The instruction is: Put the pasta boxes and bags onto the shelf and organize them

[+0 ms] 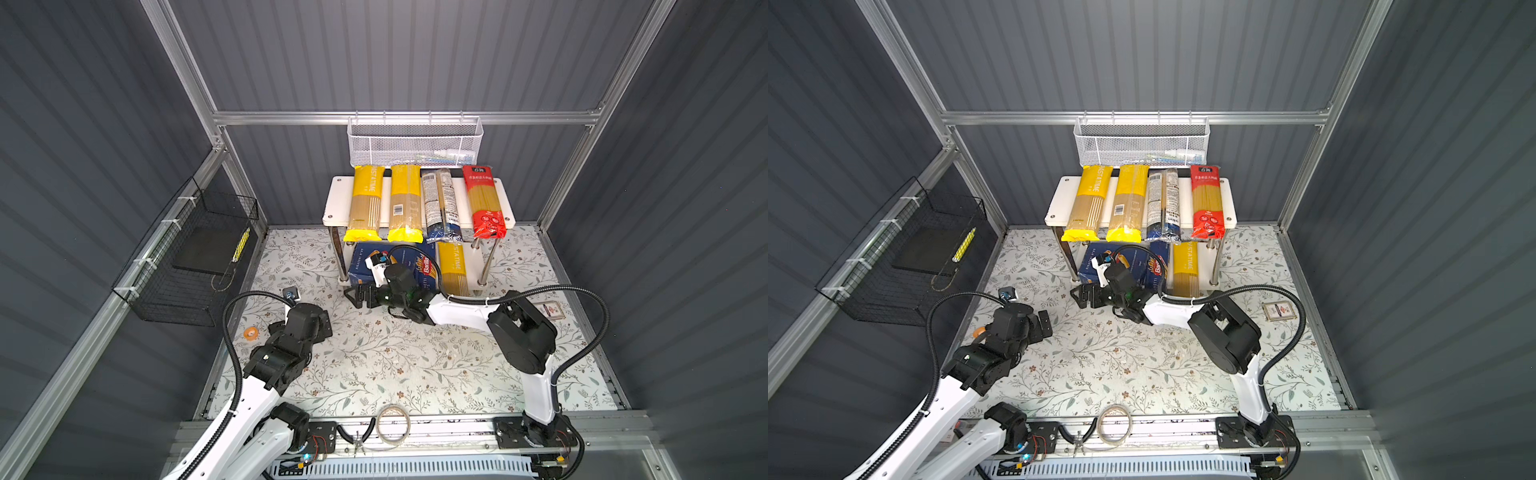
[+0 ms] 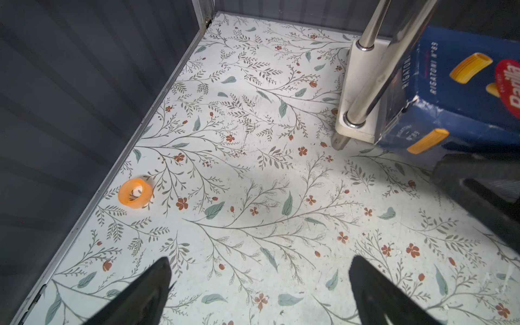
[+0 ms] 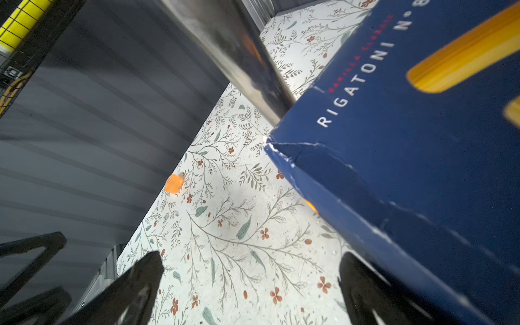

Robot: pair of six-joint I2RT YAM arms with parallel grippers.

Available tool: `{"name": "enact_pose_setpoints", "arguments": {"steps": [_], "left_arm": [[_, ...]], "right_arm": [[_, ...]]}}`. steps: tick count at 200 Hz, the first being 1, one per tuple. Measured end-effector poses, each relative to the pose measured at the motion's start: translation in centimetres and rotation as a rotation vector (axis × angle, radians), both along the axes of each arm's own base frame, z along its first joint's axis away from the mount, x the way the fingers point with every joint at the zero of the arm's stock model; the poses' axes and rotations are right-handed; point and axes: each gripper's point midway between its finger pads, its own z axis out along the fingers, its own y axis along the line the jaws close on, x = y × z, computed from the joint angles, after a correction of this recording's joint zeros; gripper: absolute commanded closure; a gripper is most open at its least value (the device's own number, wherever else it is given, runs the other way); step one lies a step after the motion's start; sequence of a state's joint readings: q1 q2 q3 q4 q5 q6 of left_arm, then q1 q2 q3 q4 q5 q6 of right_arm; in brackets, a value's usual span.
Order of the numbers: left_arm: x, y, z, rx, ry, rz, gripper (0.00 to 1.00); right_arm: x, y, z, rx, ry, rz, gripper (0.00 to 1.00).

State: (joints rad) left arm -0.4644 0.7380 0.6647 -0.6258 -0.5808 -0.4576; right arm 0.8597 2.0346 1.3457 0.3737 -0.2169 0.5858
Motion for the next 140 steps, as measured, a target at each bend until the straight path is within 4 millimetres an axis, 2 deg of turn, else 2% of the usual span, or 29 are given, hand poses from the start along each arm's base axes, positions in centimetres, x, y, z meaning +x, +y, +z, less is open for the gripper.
{"name": "enact_pose_setpoints", "arguments": {"steps": [53, 80, 115, 140], "left_arm": [[0.5, -0.2, -0.6, 0.007, 0.017, 0.002, 0.01], [0.8, -0.2, -0.5, 0.000, 0.000, 0.008, 0.00], [1.7, 0.0, -1.0, 0.010, -0.007, 0.024, 0.00], [2.8, 1.1, -0.5, 0.017, -0.034, 0.065, 0.00]], "right_arm": [[1.2, -0.9, -0.2, -0.007, 0.002, -0.002, 0.01], [0.8, -1.2, -0.4, -0.024, 0.006, 0.018, 0.01], [-1.9, -3.8, 0.3, -0.069, -0.001, 0.028, 0.01], [-4.7, -7.7, 2.1, -0.096, -0.013, -0.030, 0.01]]}}
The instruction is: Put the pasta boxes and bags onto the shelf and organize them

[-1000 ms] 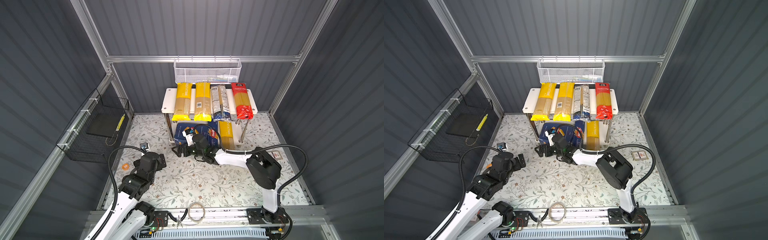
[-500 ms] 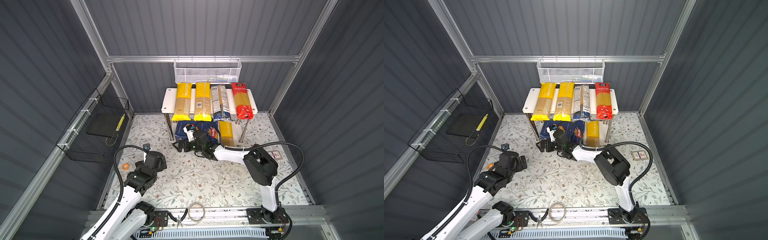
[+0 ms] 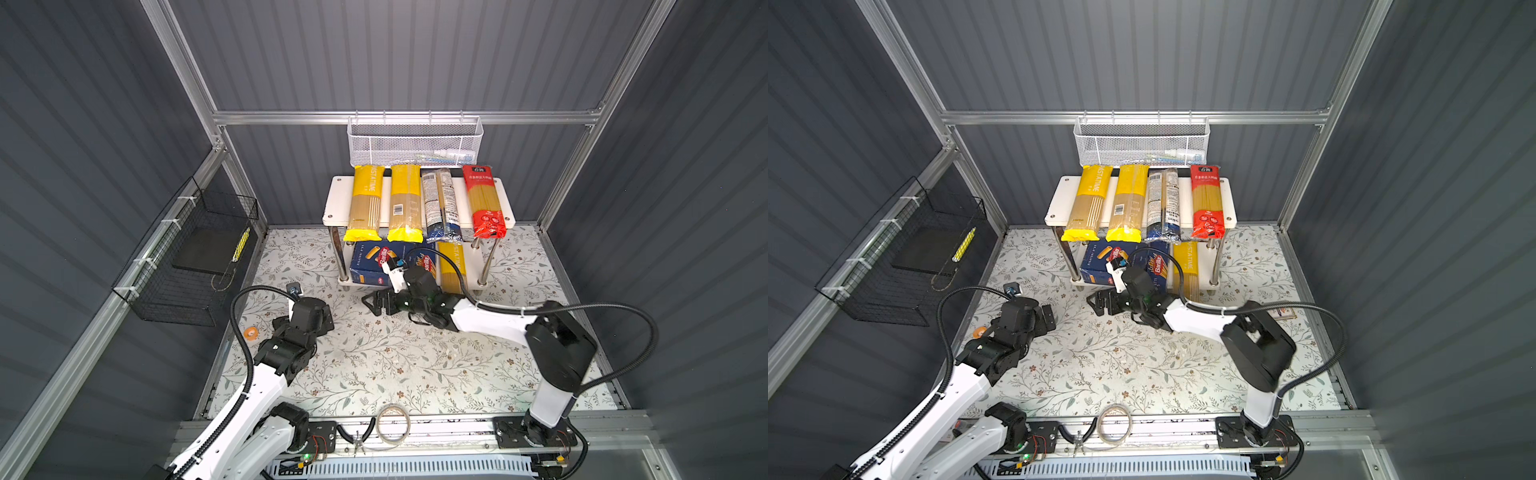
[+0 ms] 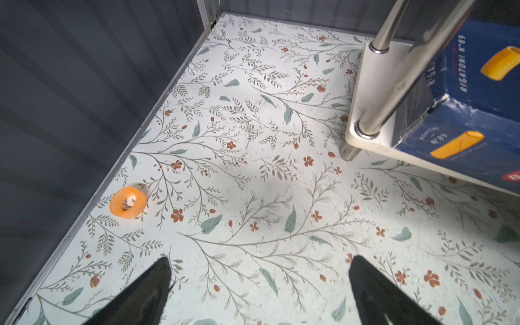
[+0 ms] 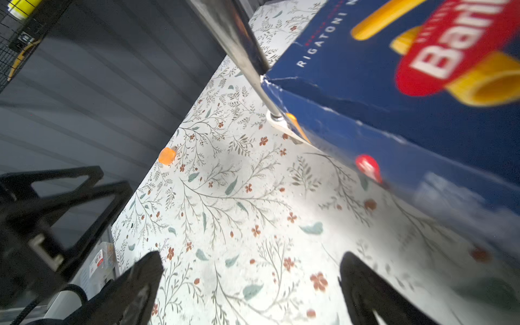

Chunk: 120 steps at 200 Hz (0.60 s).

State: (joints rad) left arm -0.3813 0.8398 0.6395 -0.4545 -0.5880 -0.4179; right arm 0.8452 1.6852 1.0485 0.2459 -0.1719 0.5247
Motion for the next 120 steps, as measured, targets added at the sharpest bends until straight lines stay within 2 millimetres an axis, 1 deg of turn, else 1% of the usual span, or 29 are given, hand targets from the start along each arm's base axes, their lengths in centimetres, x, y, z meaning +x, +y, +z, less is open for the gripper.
{"name": "enact_pose_setpoints", "arguments": {"steps": [12, 33, 51, 62, 71, 83, 100, 112, 120], "left_arm": [[0.6, 1.2, 0.3, -0.004, -0.017, 0.042, 0.00], [2.0, 4.1, 0.0, -0.042, -0.034, 0.140, 0.00], [3.2, 6.6, -1.7, -0.113, -0.024, 0.201, 0.00], [3.7, 7.8, -3.0, -0.151, -0.007, 0.220, 0.00], [4.0, 8.5, -4.0, -0.172, 0.010, 0.225, 0.01], [4.3, 8.9, -4.9, -0.181, 0.021, 0.215, 0.00], [4.9, 9.2, -5.0, -0.171, 0.006, 0.197, 0.00], [5.4, 9.1, -4.6, -0.167, -0.025, 0.181, 0.00], [5.7, 9.1, -4.4, -0.163, -0.052, 0.176, 0.00]], "right_arm": [[-0.9, -2.7, 1.0, -0.019, -0.009, -0.061, 0.01], [-1.8, -8.7, 3.0, -0.066, -0.037, -0.218, 0.01], [-2.9, -14.0, 4.6, -0.089, -0.069, -0.358, 0.01], [-4.0, -16.9, 5.0, -0.096, -0.079, -0.430, 0.01], [-4.9, -19.1, 4.9, -0.108, -0.080, -0.483, 0.01], [-5.9, -22.0, 3.9, -0.145, -0.068, -0.555, 0.01], [-6.9, -25.9, 2.1, -0.234, -0.062, -0.660, 0.01], [-7.1, -28.7, 1.1, -0.301, -0.067, -0.744, 0.01], [-7.1, -30.4, 0.9, -0.336, -0.084, -0.800, 0.01]]}}
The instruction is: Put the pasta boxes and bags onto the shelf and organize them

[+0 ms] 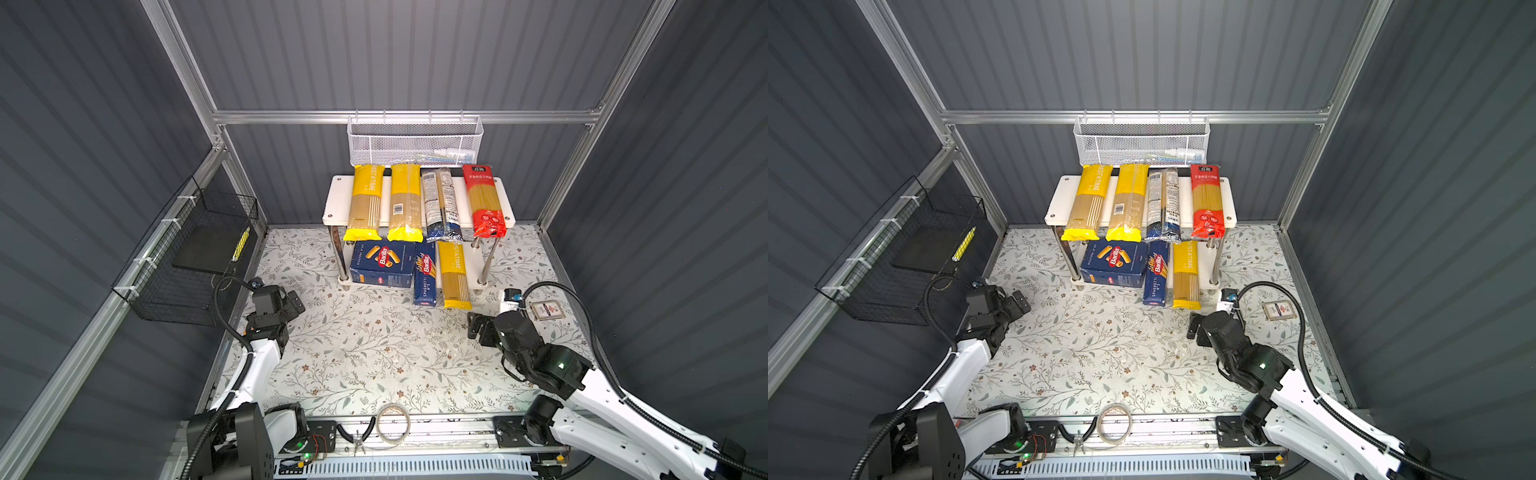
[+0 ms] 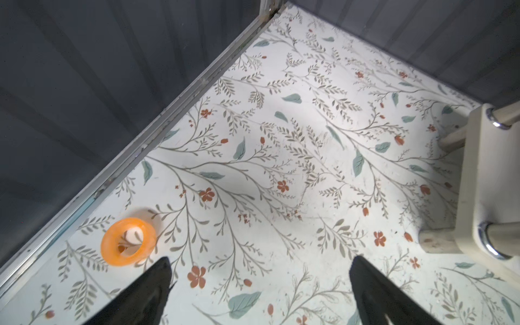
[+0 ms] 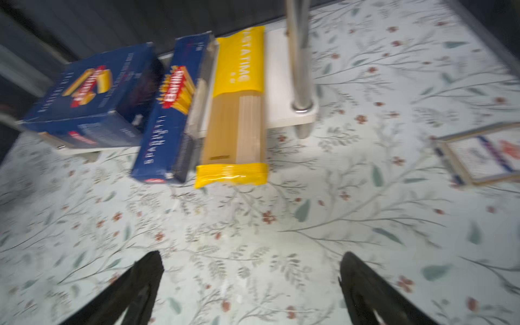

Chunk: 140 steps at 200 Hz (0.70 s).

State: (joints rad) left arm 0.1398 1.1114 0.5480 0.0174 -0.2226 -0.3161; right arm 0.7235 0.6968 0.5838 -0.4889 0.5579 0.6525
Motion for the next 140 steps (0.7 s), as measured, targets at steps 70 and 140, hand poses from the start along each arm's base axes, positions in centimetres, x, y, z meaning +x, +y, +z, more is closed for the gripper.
{"name": "enact_pose_setpoints", "arguments": {"steps": [70, 140], "left_arm": [[2.1, -1.1, -4.2, -0.008, -0.115, -0.094, 0.00], [4.7, -5.6, -5.8, -0.126, -0.220, -0.366, 0.00]], "right_arm": [[3.3, -10.6, -2.4, -0.215, -0.113, -0.339, 0.01], [7.9, -15.0, -7.1, -0.239, -0.110, -0.371, 0.01]]}}
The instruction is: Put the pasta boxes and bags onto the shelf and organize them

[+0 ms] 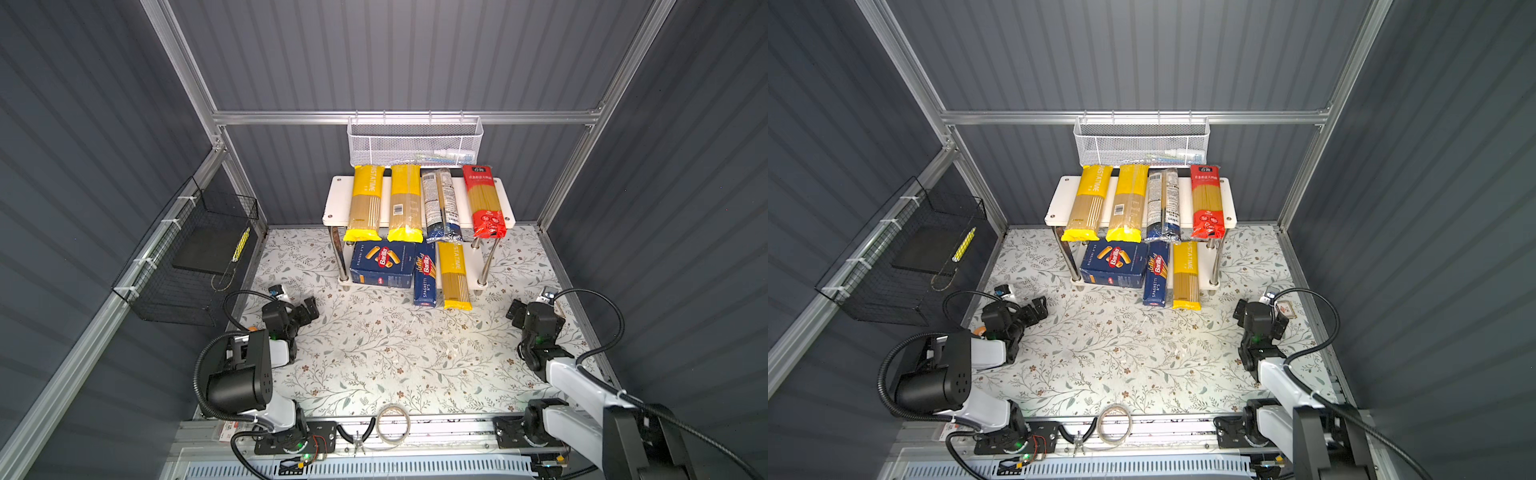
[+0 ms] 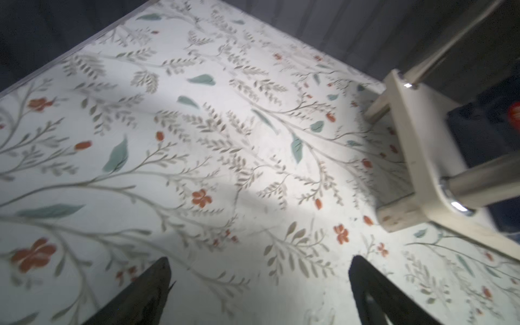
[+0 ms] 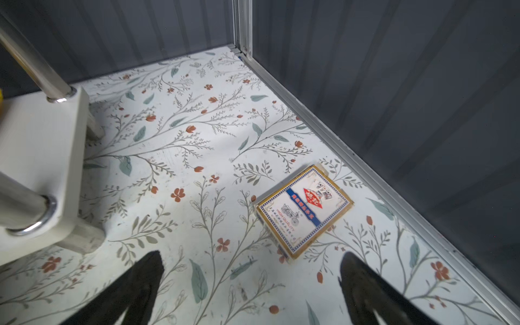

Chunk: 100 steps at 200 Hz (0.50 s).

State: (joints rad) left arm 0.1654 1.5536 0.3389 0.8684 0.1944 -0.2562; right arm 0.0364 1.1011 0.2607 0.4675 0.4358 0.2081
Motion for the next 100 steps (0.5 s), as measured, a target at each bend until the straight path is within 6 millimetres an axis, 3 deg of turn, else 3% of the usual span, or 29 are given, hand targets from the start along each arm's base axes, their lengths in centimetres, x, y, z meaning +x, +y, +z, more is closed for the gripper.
{"name": "enact_pose_setpoints", "arguments": {"steps": [47, 60, 79, 100], "left_arm": [[0.6, -2.5, 1.8, -0.022, -0.092, -0.148, 0.00], [0.5, -2.4, 2.0, -0.003, -0.097, -0.149, 0.00], [0.0, -1.3, 3.0, 0.069, -0.128, -0.099, 0.00], [-0.3, -0.7, 3.9, 0.123, -0.170, -0.073, 0.00]], "right_arm": [[3.4, 1.6, 1.3, -0.038, -0.129, 0.130, 0.01], [4.3, 1.9, 1.1, -0.051, -0.158, 0.155, 0.01], [4.5, 2.2, -0.9, -0.055, -0.114, 0.185, 0.01], [4.9, 2.3, 0.0, -0.060, -0.146, 0.194, 0.01]]}}
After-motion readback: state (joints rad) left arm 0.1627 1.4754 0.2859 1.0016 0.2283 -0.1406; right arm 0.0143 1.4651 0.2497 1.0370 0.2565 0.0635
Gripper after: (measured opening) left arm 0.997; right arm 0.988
